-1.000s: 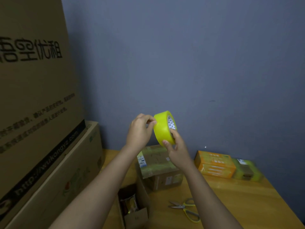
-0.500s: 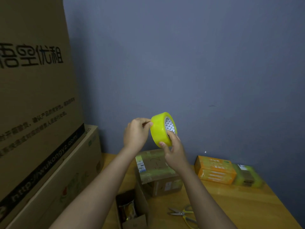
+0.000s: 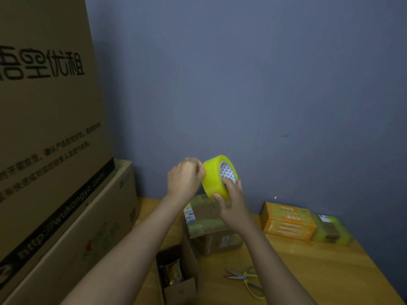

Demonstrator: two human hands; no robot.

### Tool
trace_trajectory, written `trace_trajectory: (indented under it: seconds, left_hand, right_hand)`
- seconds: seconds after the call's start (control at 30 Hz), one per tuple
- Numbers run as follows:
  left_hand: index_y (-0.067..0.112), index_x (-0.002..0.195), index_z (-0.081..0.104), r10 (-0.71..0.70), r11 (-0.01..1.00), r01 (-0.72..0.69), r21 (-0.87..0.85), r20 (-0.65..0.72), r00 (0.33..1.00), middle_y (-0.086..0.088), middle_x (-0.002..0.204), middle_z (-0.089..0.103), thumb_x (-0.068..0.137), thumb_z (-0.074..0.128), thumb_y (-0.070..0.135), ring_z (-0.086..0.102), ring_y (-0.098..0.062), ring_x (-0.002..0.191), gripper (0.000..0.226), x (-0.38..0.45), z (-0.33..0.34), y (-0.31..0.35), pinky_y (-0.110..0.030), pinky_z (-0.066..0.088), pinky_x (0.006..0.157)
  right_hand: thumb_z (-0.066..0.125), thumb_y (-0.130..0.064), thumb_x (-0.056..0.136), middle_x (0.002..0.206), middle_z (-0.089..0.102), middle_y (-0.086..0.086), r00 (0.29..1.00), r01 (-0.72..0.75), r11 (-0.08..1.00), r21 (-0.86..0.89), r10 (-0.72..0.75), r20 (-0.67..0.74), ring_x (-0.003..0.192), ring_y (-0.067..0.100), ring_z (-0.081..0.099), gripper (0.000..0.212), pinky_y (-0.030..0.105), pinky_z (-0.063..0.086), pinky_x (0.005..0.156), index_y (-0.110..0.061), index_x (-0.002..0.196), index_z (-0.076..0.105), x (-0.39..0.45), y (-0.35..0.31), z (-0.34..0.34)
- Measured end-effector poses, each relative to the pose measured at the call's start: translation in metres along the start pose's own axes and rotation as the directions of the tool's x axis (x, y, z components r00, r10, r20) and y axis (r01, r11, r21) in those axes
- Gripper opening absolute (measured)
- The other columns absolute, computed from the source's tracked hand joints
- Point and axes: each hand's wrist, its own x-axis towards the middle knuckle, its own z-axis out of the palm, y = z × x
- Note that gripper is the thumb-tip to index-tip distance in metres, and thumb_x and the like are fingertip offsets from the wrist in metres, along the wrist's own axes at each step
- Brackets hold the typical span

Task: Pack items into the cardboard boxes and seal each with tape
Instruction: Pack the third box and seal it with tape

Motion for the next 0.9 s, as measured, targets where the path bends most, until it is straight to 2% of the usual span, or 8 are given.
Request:
trace_trajectory:
  seconds: [0.17, 0.33, 0.43, 0.53, 0.63, 0.73, 0.83, 0.9]
  left_hand:
    - [0.009, 0.09, 0.053, 0.046, 0.993, -0.013, -0.116, 0.283, 0.958, -0.013, 0.1, 0.06, 0.098, 0.04, 0.019, 0.056, -0.031, 0.095, 0.018, -0.004, 0.011, -0.01, -0.035, 0.042, 0.077]
    - [0.013, 0.09, 0.05, 0.025, 0.951, 0.135, -0.277, 0.508, 0.861, 0.005, 0.084, 0.05, 0.097, 0.051, 0.035, 0.046, -0.015, 0.085, 0.022, -0.006, 0.012, -0.02, -0.027, 0.034, 0.07]
    - [0.013, 0.088, 0.052, 0.027, 0.949, 0.128, -0.287, 0.481, 0.877, -0.01, 0.093, 0.062, 0.097, 0.054, 0.024, 0.055, -0.028, 0.095, 0.014, -0.011, 0.019, -0.028, -0.032, 0.037, 0.076]
    - [0.013, 0.087, 0.052, 0.045, 0.976, 0.042, -0.211, 0.394, 0.918, -0.017, 0.099, 0.063, 0.097, 0.05, 0.015, 0.055, -0.034, 0.101, 0.01, -0.026, 0.033, -0.028, -0.034, 0.036, 0.083]
    - [0.009, 0.096, 0.05, 0.065, 0.994, -0.03, -0.103, 0.35, 0.934, -0.017, 0.102, 0.063, 0.096, 0.047, 0.009, 0.056, -0.036, 0.101, 0.004, -0.046, 0.049, -0.023, -0.038, 0.038, 0.079]
    - [0.012, 0.089, 0.045, 0.063, 0.975, 0.018, -0.22, 0.356, 0.932, -0.018, 0.092, 0.063, 0.097, 0.048, 0.013, 0.059, -0.035, 0.091, 0.008, -0.059, 0.062, -0.023, -0.038, 0.037, 0.069]
    - [0.021, 0.075, 0.044, 0.013, 0.936, 0.132, -0.327, 0.405, 0.914, -0.005, 0.08, 0.06, 0.094, 0.054, 0.015, 0.06, -0.032, 0.087, 0.023, -0.064, 0.076, -0.029, -0.04, 0.045, 0.075]
    - [0.023, 0.081, 0.045, -0.001, 0.907, 0.221, -0.358, 0.523, 0.852, -0.004, 0.083, 0.061, 0.096, 0.055, 0.024, 0.061, -0.028, 0.086, 0.018, -0.07, 0.081, -0.031, -0.042, 0.048, 0.08]
  right_hand:
    - [0.047, -0.037, 0.088, 0.119, 0.051, 0.002, 0.999, 0.002, 0.998, -0.062, 0.001, 0.046, 0.118, 0.028, 0.048, 0.052, 0.053, 0.035, 0.107, -0.003, 0.128, 0.05, -0.009, 0.014, 0.0]
    - [0.043, -0.051, 0.087, 0.123, 0.055, 0.008, 0.997, -0.002, 0.999, -0.054, 0.007, 0.078, 0.118, 0.031, 0.049, 0.058, 0.053, 0.041, 0.099, -0.009, 0.126, 0.051, -0.027, 0.029, 0.005]
    - [0.044, -0.054, 0.088, 0.113, 0.057, 0.007, 0.994, 0.063, 0.992, -0.108, -0.053, 0.095, 0.117, 0.027, 0.048, 0.049, 0.046, 0.046, 0.093, -0.013, 0.114, 0.054, -0.039, 0.03, 0.003]
    - [0.036, -0.063, 0.087, 0.084, 0.049, -0.004, 0.989, 0.113, 0.963, -0.243, -0.084, 0.125, 0.081, 0.024, 0.054, 0.042, 0.039, 0.041, 0.062, -0.022, 0.095, 0.044, -0.051, 0.023, 0.003]
    - [0.032, -0.065, 0.085, 0.076, 0.046, -0.002, 0.989, 0.119, 0.923, -0.367, -0.077, 0.126, 0.073, 0.03, 0.054, 0.049, 0.037, 0.032, 0.055, -0.018, 0.094, 0.045, -0.062, 0.027, 0.006]
    - [0.036, -0.063, 0.086, 0.072, 0.039, -0.007, 0.989, 0.106, 0.922, -0.372, -0.059, 0.137, 0.067, 0.027, 0.053, 0.049, 0.033, 0.025, 0.055, -0.016, 0.092, 0.045, -0.076, 0.038, 0.006]
    - [0.038, -0.062, 0.088, 0.067, 0.038, -0.008, 0.987, 0.075, 0.941, -0.331, -0.022, 0.161, 0.06, 0.021, 0.049, 0.04, 0.033, 0.023, 0.05, -0.022, 0.091, 0.038, -0.089, 0.047, 0.003]
    - [0.039, -0.061, 0.088, 0.067, 0.044, -0.005, 0.983, 0.07, 0.945, -0.32, -0.011, 0.184, 0.059, 0.02, 0.05, 0.038, 0.034, 0.027, 0.048, -0.023, 0.091, 0.039, -0.098, 0.052, 0.0]
